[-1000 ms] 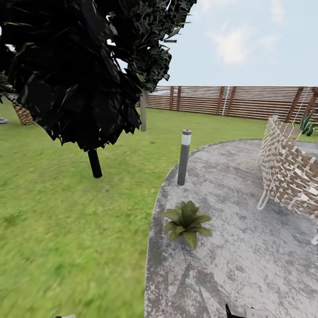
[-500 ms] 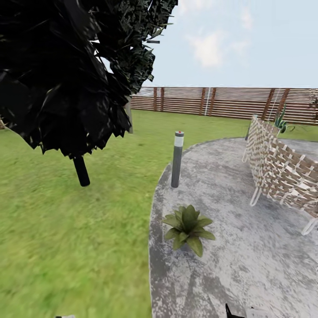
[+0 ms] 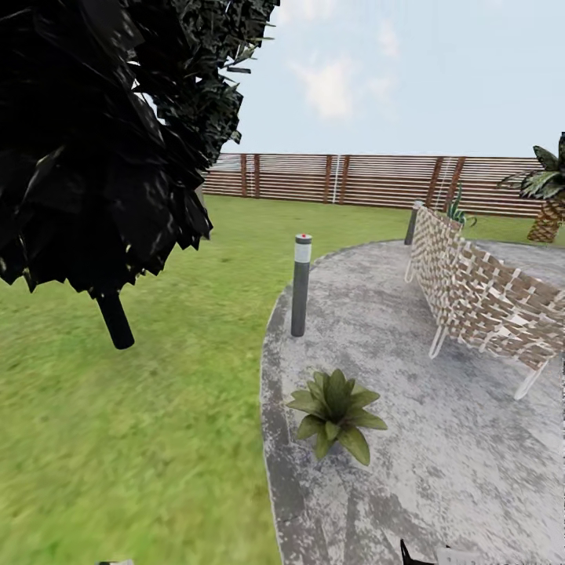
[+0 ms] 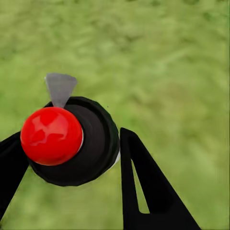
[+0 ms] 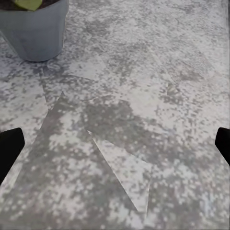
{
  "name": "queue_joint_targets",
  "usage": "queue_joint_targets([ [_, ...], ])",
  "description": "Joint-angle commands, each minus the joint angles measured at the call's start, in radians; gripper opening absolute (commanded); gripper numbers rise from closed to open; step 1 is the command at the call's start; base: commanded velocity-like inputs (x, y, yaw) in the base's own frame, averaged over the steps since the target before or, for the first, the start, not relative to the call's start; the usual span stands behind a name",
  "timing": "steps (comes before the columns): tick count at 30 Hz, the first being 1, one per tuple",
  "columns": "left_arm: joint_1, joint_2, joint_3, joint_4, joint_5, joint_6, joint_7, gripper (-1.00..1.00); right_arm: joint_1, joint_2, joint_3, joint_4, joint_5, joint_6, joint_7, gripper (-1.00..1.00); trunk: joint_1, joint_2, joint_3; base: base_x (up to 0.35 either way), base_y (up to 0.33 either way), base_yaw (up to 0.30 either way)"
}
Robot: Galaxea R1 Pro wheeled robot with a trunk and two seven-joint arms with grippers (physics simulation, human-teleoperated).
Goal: Pick up the pesticide atomizer in the garden and spray insectifuge to fully cover both potted plants in the garden.
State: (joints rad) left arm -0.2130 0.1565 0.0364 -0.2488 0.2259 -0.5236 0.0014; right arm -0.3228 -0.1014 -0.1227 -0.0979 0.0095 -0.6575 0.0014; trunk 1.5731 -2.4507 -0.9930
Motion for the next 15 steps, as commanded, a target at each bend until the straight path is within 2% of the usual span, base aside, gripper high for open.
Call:
queue_joint_targets([
  [1, 0.000, 0.000, 0.002, 0.000, 0.000, -0.002, 0.000, -1.00, -0.001, 0.000, -0.003, 0.001, 0.001, -0.004, 0.000, 1.00, 0.000, 0.000, -0.001, 0.164, 0.308, -0.264],
  [7, 0.000, -0.001, 0.002, 0.000, 0.000, -0.001, 0.000, -1.00, -0.001, 0.000, -0.003, 0.001, 0.001, -0.004, 0.000, 1.00, 0.000, 0.000, -0.001, 0.164, 0.308, -0.259],
  [12, 0.000, -0.002, 0.001, 0.000, 0.000, -0.001, 0.000, -1.00, -0.001, 0.000, -0.003, 0.001, 0.001, -0.004, 0.000, 1.00, 0.000, 0.000, -0.001, 0.134, 0.316, -0.059],
  [15, 0.000, -0.002, 0.001, 0.000, 0.000, -0.001, 0.000, -1.00, -0.001, 0.000, -0.003, 0.001, 0.001, -0.004, 0.000, 1.00, 0.000, 0.000, -0.001, 0.097, 0.321, -0.174],
])
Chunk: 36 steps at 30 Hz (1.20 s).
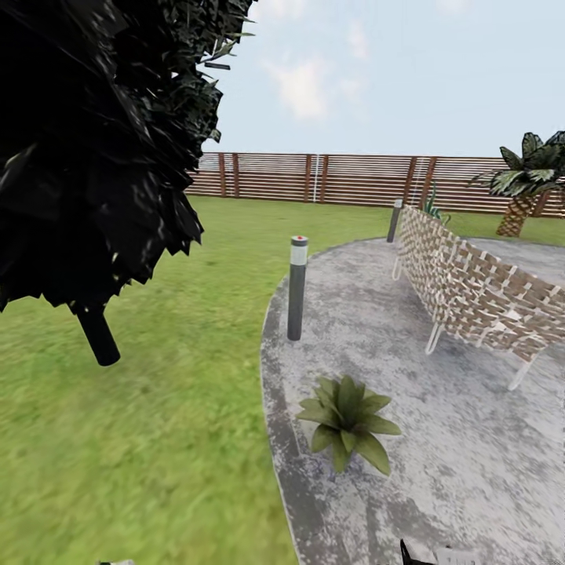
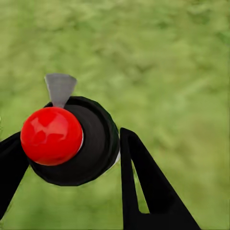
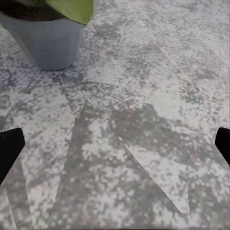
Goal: Pick up the pesticide atomizer in the garden and spray insectifuge to fully cover both potted plants in the garden.
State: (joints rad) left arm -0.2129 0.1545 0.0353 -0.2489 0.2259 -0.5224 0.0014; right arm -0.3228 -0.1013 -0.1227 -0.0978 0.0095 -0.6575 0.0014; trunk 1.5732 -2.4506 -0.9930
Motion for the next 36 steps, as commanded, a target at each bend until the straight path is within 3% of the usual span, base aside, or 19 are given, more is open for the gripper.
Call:
queue_joint_targets([
  [1, 0.000, 0.000, 0.002, 0.000, 0.000, -0.002, 0.000, -1.00, -0.001, 0.000, -0.003, 0.001, 0.001, -0.004, 0.000, 1.00, 0.000, 0.000, -0.001, 0.060, 0.322, -0.231],
  [36, 0.000, 0.000, 0.002, 0.000, -0.001, -0.002, 0.000, -1.00, -0.001, 0.000, -0.003, 0.001, 0.001, -0.004, 0.000, 1.00, 0.000, 0.000, -0.001, 0.030, 0.318, -0.265],
])
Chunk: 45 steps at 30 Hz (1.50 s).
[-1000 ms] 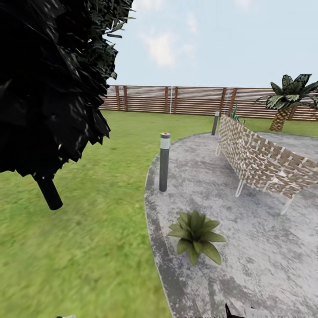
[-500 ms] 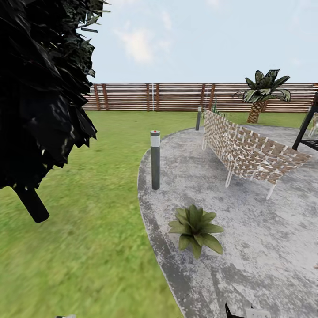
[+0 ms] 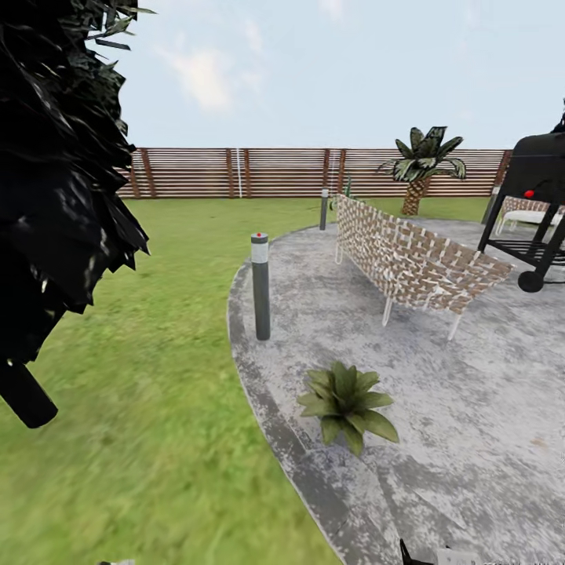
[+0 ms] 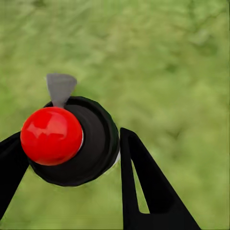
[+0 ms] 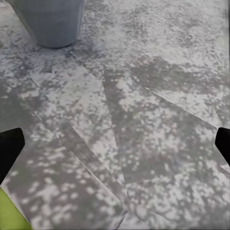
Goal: Pick up the pesticide atomizer in the garden and spray insectifuge to fully cover both potted plants in the garden.
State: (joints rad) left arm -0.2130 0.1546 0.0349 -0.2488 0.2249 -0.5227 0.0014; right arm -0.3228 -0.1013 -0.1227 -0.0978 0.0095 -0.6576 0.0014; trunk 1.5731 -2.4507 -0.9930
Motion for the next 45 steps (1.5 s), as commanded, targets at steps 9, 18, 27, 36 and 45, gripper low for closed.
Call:
queue_joint_targets([
  [9, 0.000, 0.000, 0.002, 0.000, -0.001, -0.003, 0.000, -1.00, -0.001, 0.000, -0.003, 0.001, 0.001, -0.004, 0.000, 1.00, 0.000, 0.000, -0.001, 0.108, 0.119, -0.267],
  [18, 0.000, 0.002, 0.002, 0.000, -0.001, -0.003, 0.000, -1.00, -0.001, 0.000, -0.003, 0.001, 0.001, -0.004, 0.000, 1.00, 0.000, 0.000, -0.001, 0.004, 0.003, -0.267],
  [27, 0.000, 0.002, -0.005, 0.000, -0.008, -0.003, -0.003, -1.00, -0.001, 0.001, -0.003, 0.003, 0.001, -0.004, 0.000, 1.00, 0.000, 0.000, -0.001, 0.000, 0.000, -0.266],
  [36, 0.000, 0.005, -0.003, -0.006, -0.006, -0.004, -0.014, -1.00, -0.001, 0.002, -0.003, 0.003, -0.002, -0.003, -0.002, 1.00, 0.000, 0.000, -0.001, 0.000, 0.000, -0.247],
  [45, -0.001, 0.006, -0.014, -0.008, -0.032, -0.001, -0.024, -1.00, -0.001, 0.005, -0.002, 0.002, 0.002, -0.004, 0.003, 1.00, 0.000, 0.000, -0.001, 0.000, 0.000, -0.034],
])
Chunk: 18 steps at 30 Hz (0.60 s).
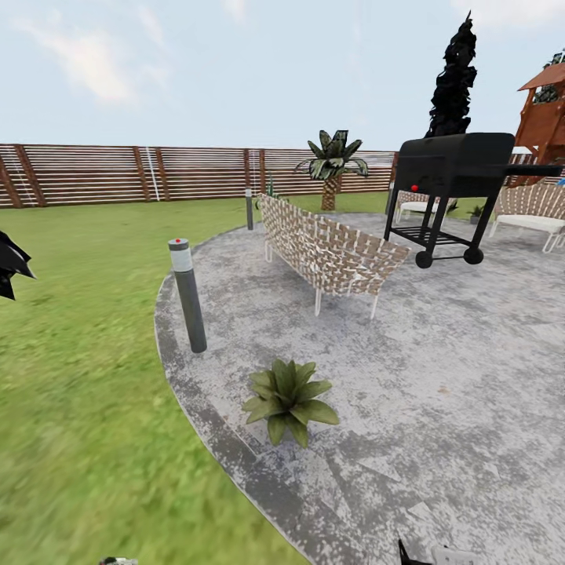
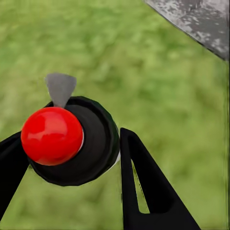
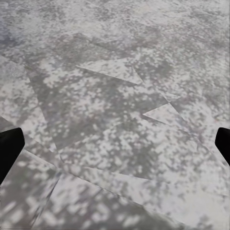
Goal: Pick up the pesticide atomizer in the garden and spray insectifuge to fully cover both potted plants in the garden.
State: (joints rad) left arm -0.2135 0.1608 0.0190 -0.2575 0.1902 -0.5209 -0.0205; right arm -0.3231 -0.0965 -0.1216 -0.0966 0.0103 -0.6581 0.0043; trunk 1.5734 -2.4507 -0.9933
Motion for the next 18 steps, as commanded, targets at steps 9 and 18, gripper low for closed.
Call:
queue_joint_targets([
  [9, -0.025, 0.014, 0.005, -0.007, -0.332, 0.002, -0.110, -1.00, -0.001, -0.003, 0.124, -0.128, 0.154, 0.002, 0.005, 1.00, 0.000, 0.000, -0.001, 0.000, 0.000, 0.000],
  [18, -0.226, 0.049, 0.005, -0.006, -0.663, 0.082, -0.561, -1.00, -0.009, -0.001, 0.217, -0.229, 0.509, 0.008, 0.106, 1.00, 0.000, 0.000, -0.001, 0.000, 0.000, 0.000],
])
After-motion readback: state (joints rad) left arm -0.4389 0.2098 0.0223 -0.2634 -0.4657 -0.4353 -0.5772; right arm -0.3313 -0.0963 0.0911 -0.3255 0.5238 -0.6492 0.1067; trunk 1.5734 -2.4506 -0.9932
